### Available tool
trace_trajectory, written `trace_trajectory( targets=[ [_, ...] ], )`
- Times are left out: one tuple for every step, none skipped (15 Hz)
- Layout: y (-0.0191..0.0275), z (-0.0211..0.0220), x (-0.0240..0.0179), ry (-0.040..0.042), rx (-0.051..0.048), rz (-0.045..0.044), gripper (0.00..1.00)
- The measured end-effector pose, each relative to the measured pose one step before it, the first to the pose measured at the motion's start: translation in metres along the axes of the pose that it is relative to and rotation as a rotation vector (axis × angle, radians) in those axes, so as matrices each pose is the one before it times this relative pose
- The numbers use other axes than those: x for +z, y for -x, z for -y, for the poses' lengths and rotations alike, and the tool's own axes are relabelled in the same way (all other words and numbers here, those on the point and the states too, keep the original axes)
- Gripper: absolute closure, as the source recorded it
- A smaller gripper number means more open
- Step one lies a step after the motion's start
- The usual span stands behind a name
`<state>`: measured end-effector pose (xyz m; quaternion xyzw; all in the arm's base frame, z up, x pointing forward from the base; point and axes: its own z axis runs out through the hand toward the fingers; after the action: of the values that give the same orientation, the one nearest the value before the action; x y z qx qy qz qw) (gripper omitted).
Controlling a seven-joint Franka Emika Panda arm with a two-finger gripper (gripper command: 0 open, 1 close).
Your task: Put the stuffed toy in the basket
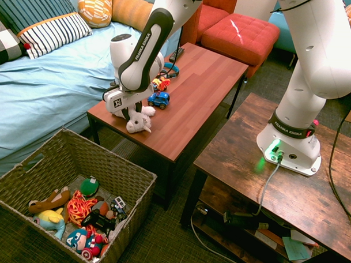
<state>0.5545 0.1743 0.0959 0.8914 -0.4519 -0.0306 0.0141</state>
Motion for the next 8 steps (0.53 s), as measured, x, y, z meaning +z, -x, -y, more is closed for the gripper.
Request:
trace_trajectory(
  targets=[
    [0.00443, 0.00296, -0.00804, -0.00521, -0.04184, -0.01051, 1.0],
    [0.00735, 0.00588, -0.01201, -0.00541, -0.03664, -0.01403, 1.0],
    [0.00938, 0.00815, -0.0149, -0.0041, -0.03456, -0.01575, 1.0],
    [0.01112, 0.011, -0.01669, -0.0038, -0.03512, -0.01254, 1.0],
    [0.01147, 0.0124, -0.01483, -0.00193, -0.03365, -0.01274, 1.0],
    [0.0117, 0.01404, -0.01158, -0.00257, -0.02784, -0.01129, 1.0],
    [0.01441, 0.01609, -0.0084, -0.00367, -0.02448, -0.00797, 1.0],
    [0.0178, 0.01765, -0.00367, -0.00377, -0.02512, -0.0046, 1.0]
  ],
)
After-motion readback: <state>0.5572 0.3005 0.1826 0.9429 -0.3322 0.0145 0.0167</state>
